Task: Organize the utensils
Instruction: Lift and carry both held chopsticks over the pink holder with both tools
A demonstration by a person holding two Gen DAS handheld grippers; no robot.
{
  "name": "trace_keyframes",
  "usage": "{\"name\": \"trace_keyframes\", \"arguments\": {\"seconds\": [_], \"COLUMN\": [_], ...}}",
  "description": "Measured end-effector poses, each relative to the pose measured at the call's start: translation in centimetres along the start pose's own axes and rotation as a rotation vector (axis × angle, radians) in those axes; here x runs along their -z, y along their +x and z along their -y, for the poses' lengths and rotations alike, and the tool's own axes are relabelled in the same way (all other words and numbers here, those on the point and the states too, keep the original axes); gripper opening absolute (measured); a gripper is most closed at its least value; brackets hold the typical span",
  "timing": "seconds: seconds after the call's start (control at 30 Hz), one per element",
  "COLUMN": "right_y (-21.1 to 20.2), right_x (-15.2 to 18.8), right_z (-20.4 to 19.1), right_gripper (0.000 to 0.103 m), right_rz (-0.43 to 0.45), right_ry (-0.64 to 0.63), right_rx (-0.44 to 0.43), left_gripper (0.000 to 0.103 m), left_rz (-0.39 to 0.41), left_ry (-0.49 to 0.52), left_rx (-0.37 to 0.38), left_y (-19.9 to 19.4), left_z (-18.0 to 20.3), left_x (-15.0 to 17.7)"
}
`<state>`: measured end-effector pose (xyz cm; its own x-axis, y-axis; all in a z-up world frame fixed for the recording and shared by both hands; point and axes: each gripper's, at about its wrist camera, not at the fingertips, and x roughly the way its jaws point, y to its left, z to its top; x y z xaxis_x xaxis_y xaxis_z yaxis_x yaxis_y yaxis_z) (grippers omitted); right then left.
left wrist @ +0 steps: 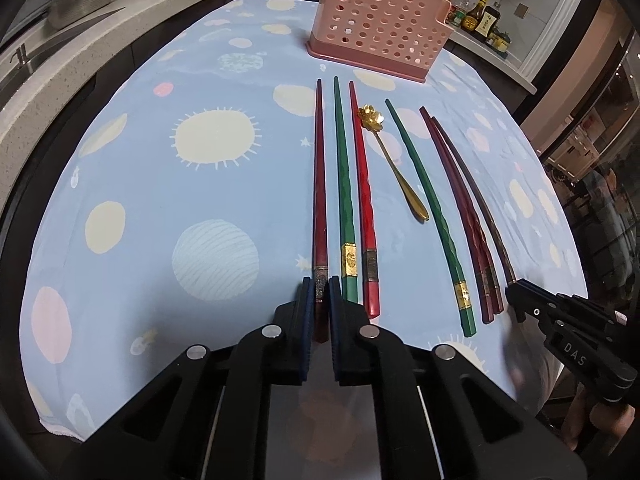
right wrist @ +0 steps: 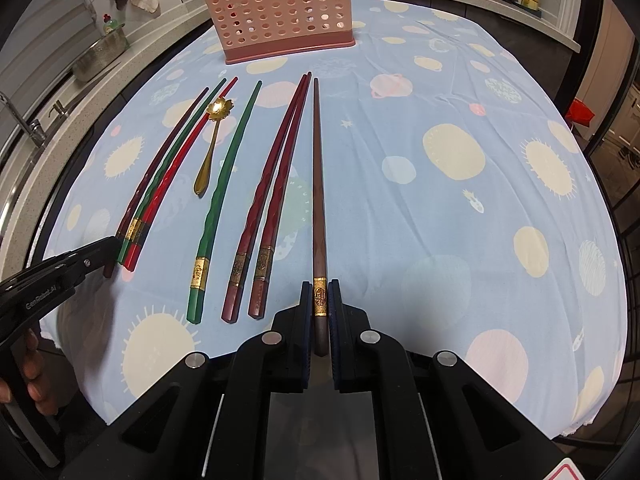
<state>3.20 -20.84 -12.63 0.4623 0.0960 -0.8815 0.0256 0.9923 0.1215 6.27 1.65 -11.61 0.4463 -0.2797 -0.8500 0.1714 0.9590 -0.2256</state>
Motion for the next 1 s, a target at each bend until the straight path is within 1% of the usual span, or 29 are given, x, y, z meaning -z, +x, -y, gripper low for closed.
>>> {"name": "trace_keyframes", "arguments": {"seconds": [0.17,0.37,0.73,1.0], "right_y": [-0.4,-2.1,-6.5,-9.6], "right_x": [0.1,-0.3,-2.7,-6.1], "right_z": [0.0,0.2,0.4,1.5], "right_gripper": [0.007,0.007,0.007,0.007], "right_rz": [0.011,0.052,0.176,0.282], "right_ry": [0.002,0.019,0.055,0.093], "right_rx": [0.0,-0.011,-0.045,-0.062], "left_gripper": [0.007,0.007,0.007,0.007], "left_rz": [0.0,0.03,0.164,0.273], "left_ry": [-0.024,-0.038,-0.035,-0.054], "left_rx": [0.02,0.032,0.053,0.053], "left_y": [-0.5,-2.1,-7.0,-10.3], "left_z": [-0.3,-0.4,0.3,-0.1], "left_x": [0.0,-0.5,-3.7,-7.2]}}
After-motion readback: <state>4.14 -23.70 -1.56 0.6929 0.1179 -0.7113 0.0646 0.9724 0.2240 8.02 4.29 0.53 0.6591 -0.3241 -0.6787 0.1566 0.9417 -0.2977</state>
